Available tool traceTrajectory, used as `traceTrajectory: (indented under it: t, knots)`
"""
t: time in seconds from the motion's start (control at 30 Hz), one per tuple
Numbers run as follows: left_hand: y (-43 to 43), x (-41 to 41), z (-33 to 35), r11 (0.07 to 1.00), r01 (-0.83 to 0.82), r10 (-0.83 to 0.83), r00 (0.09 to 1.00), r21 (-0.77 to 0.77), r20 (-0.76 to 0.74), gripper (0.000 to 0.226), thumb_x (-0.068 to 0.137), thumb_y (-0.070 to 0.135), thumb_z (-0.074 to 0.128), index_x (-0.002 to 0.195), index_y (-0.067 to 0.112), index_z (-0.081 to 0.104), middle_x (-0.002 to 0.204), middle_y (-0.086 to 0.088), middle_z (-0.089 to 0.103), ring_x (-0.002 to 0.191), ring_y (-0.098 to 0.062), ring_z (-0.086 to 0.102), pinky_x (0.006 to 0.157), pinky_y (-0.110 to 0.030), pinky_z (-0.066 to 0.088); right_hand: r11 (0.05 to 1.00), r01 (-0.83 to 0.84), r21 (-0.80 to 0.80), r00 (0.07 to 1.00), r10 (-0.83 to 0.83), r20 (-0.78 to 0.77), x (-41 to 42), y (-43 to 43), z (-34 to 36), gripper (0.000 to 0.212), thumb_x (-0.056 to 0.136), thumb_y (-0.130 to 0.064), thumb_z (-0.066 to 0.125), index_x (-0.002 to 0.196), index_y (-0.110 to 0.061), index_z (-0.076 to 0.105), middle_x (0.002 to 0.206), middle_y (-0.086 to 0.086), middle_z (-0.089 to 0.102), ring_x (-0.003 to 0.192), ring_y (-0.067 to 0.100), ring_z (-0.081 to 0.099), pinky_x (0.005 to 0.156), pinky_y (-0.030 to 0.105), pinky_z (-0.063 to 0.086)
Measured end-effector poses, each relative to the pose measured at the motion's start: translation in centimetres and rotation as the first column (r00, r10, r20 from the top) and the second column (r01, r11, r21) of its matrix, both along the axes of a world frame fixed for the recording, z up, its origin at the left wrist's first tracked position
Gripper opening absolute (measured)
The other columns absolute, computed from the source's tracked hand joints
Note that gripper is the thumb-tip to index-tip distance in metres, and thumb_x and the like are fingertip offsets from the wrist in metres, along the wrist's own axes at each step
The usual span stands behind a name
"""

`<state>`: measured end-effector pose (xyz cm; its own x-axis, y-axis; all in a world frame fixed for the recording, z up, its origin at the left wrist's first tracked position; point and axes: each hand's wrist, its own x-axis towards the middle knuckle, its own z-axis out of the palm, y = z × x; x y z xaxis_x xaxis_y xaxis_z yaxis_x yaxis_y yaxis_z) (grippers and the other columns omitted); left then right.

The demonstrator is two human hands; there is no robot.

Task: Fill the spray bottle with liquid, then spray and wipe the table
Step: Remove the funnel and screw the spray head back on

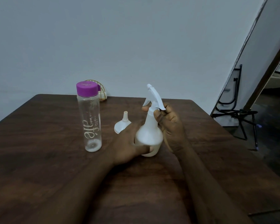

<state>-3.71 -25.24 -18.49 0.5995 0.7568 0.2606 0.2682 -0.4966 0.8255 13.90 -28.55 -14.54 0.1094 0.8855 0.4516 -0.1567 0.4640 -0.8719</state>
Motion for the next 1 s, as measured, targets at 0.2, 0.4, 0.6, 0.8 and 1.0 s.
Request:
traceTrajectory:
  t: [0.2, 0.4, 0.6, 0.8, 1.0]
  knots:
    - [-1.1, 1.2, 0.3, 0.907, -0.316, 0.352, 0.931, 0.280, -0.091, 0.089, 0.050, 0.085, 0.077, 0.122, 0.040, 0.048, 0.114, 0.023, 0.052, 0.099, 0.002, 0.050, 0.079, -0.034, 0.051, 0.999, 0.035, -0.010, 0.999, -0.035, -0.009, -0.1, 0.0, -0.2, 0.029, 0.096, -0.031, 0.070, 0.117, -0.013, 0.062, 0.124, 0.016, 0.075, 0.120, 0.028, 0.069, 0.100, 0.045, 0.054]
    - [-1.0, 1.0, 0.4, 0.974, -0.189, 0.199, 0.978, 0.128, -0.066, 0.089, 0.061, 0.080, 0.074, 0.135, 0.039, 0.046, 0.126, 0.021, 0.052, 0.112, -0.003, 0.053, 0.094, -0.039, 0.052, 0.999, 0.028, -0.016, 1.000, -0.028, 0.007, 0.2, -0.1, -0.2, 0.040, 0.097, -0.036, 0.071, 0.124, -0.009, 0.060, 0.126, 0.016, 0.073, 0.121, 0.027, 0.067, 0.103, 0.050, 0.048]
    - [-0.2, 0.5, 0.2, 0.994, -0.108, 0.108, 0.994, 0.004, 0.009, 0.070, 0.057, 0.060, 0.089, 0.117, 0.045, 0.056, 0.109, 0.022, 0.065, 0.101, 0.002, 0.061, 0.086, -0.038, 0.057, 1.000, -0.016, -0.011, 1.000, 0.016, 0.010, 0.4, -0.4, -0.2, 0.034, 0.098, -0.037, 0.069, 0.125, -0.016, 0.064, 0.128, 0.017, 0.072, 0.120, 0.026, 0.068, 0.097, 0.040, 0.050]
    - [-1.4, 2.6, -1.5, 0.814, -0.407, 0.461, 0.887, 0.413, -0.035, 0.101, 0.050, 0.095, 0.067, 0.131, 0.040, 0.042, 0.118, 0.018, 0.049, 0.094, -0.006, 0.049, 0.069, -0.033, 0.049, 0.985, 0.174, -0.012, 0.983, -0.173, 0.055, -0.2, -0.4, -0.2, 0.030, 0.088, -0.031, 0.077, 0.111, -0.017, 0.063, 0.116, 0.010, 0.078, 0.108, 0.025, 0.073, 0.091, 0.043, 0.058]
    - [-1.0, 2.7, -1.8, 0.853, -0.399, 0.448, 0.890, 0.337, -0.081, 0.107, 0.049, 0.102, 0.059, 0.139, 0.050, 0.033, 0.124, 0.012, 0.044, 0.093, -0.008, 0.043, 0.069, -0.031, 0.043, 0.951, 0.308, 0.039, 0.943, -0.310, 0.121, -0.2, -0.6, -0.1, 0.031, 0.079, -0.038, 0.084, 0.104, -0.030, 0.068, 0.115, 0.004, 0.079, 0.106, 0.031, 0.073, 0.092, 0.054, 0.058]
